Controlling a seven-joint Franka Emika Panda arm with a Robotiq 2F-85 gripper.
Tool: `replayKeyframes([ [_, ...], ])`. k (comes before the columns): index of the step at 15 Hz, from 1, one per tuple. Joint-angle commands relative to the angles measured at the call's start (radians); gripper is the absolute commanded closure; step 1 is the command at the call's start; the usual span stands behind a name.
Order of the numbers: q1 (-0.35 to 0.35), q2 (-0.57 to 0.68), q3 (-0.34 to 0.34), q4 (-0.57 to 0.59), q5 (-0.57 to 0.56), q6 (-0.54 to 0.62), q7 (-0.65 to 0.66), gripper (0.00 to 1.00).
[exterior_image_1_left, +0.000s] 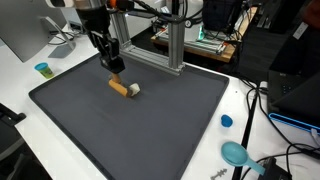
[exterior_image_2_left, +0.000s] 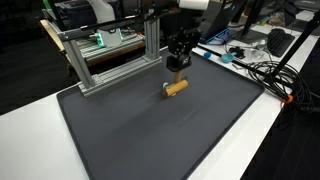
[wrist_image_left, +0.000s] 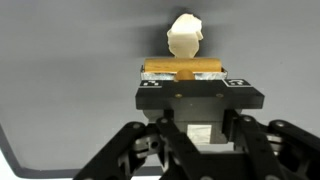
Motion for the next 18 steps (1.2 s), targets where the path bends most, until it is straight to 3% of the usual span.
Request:
replayKeyframes([
  [1, 0.008, -0.098, -0.005, -0.079, -0.031, -0.036, -0.01, 0.78],
  [10, 0.002, 0.015, -0.001, -0.058, -0.007, 0.018, -0.002, 0.78],
  [13, 0.015, 0.033, -0.016, -0.041, -0.046, -0.074, 0.012, 0.78],
  [18, 0.014, 0.041, -0.01, -0.052, -0.044, -0.12, 0.002, 0.78],
])
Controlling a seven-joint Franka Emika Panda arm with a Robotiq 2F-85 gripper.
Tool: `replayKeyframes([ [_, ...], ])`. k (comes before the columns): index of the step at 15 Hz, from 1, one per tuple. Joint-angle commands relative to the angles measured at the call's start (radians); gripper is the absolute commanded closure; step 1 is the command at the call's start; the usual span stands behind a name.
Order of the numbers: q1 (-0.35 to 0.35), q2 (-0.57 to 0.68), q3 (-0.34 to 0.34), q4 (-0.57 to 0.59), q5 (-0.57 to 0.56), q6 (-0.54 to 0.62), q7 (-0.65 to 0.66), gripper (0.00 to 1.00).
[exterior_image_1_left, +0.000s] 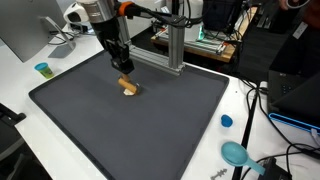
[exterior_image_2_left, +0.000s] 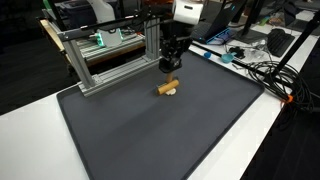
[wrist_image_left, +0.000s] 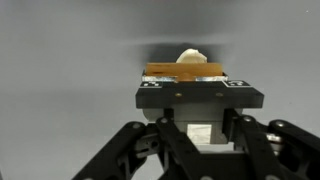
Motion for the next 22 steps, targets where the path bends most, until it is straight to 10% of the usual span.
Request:
replayKeyframes([
  [1, 0.007, 0.033, -0.008, -0.006, -0.021, -0.056, 0.003, 0.78],
  [10, 0.011, -0.051, 0.001, -0.063, -0.029, -0.179, -0.027, 0.78],
  [22, 0.001, -0.157, 0.002, -0.191, -0.047, 0.157, -0.011, 0.78],
])
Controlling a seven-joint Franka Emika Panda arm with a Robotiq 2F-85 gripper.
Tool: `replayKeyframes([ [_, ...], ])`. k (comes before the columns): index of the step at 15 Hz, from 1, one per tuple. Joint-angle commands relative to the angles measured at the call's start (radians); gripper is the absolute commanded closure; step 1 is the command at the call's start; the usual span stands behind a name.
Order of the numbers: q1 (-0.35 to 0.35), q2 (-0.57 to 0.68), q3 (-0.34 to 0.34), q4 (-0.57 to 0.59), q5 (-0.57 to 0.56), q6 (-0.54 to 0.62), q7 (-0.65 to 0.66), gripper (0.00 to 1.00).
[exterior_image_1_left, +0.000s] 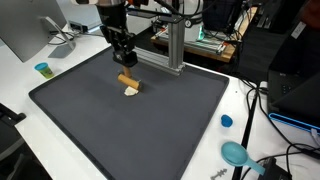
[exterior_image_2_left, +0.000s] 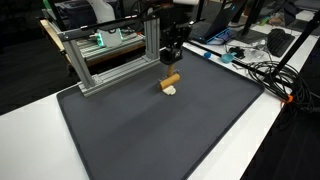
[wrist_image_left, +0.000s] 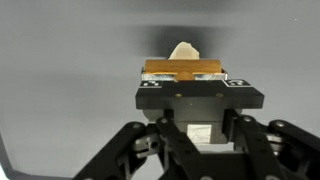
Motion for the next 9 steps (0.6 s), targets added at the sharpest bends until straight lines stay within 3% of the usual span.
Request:
replayKeyframes([
  [1, -0.014, -0.025, -0.02, -0.056, -0.005, 0.043, 0.017, 0.78],
  [9, -0.055, -0.068, -0.008, -0.158, 0.158, 0.126, -0.036, 0.78],
])
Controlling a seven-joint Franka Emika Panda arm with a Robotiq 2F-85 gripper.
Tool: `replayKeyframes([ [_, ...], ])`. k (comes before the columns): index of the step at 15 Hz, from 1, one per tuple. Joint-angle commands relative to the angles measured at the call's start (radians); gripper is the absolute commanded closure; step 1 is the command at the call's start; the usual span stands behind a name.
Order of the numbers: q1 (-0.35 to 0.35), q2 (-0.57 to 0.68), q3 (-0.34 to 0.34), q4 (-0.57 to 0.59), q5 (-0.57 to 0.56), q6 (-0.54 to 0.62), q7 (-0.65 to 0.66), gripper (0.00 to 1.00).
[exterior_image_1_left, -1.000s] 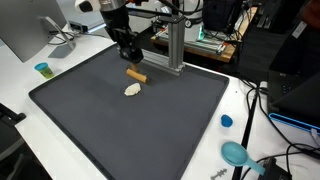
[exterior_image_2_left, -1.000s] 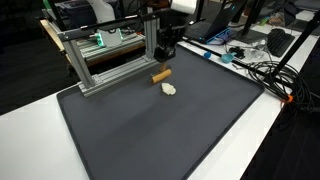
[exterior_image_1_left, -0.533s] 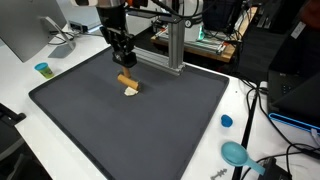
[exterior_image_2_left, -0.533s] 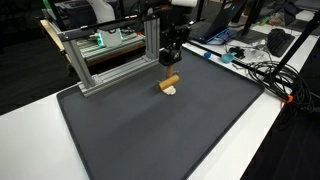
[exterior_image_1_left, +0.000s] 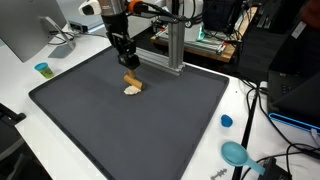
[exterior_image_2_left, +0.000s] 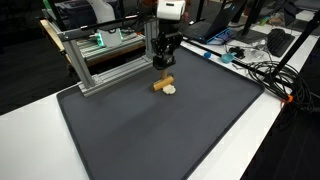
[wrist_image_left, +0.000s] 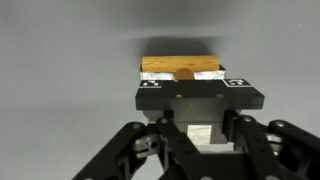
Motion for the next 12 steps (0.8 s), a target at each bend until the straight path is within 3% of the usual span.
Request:
replayKeyframes([
  [1, -0.019, -0.067, 0.001, -0.062, 0.058, 0.051, -0.01, 0.78],
  [2, -0.023, -0.081, -0.002, -0.068, 0.059, 0.04, -0.016, 0.78],
  [3, -0.012, -0.022, -0.002, -0.022, 0.027, 0.025, -0.001, 0.53],
  [7, -0.018, -0.046, -0.004, -0.036, 0.031, 0.025, -0.001, 0.53],
  [8, -0.02, -0.049, 0.001, -0.043, 0.049, 0.043, -0.013, 0.78],
  [12, -0.021, -0.089, 0.009, -0.074, 0.062, 0.041, -0.036, 0.78],
])
